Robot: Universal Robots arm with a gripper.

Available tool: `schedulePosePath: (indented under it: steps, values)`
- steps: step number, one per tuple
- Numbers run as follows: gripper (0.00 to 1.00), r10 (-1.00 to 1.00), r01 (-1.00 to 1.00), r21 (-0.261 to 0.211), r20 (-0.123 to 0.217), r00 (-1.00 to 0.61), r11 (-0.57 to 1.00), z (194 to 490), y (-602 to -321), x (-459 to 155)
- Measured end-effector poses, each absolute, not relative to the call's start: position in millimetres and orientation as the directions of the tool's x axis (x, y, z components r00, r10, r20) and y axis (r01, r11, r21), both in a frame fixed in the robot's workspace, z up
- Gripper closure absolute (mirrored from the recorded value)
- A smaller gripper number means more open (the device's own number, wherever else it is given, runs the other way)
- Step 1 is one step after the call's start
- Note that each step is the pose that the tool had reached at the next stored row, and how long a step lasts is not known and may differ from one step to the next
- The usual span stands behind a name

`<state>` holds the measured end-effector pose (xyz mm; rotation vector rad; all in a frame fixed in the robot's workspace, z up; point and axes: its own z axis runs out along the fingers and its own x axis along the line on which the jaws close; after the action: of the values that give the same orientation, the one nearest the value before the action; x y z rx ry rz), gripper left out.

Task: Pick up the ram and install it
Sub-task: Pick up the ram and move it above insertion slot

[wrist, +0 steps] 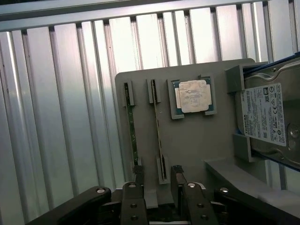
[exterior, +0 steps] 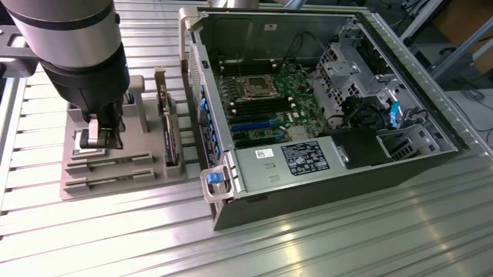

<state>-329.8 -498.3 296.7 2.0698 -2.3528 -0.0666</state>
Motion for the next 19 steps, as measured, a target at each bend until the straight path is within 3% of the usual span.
schedulePosePath:
  steps: [19]
  values:
    - [0.64, -0.992, -0.991, 0.037, -0.023, -0.128, 0.127, 272.0, -498.5, -329.9]
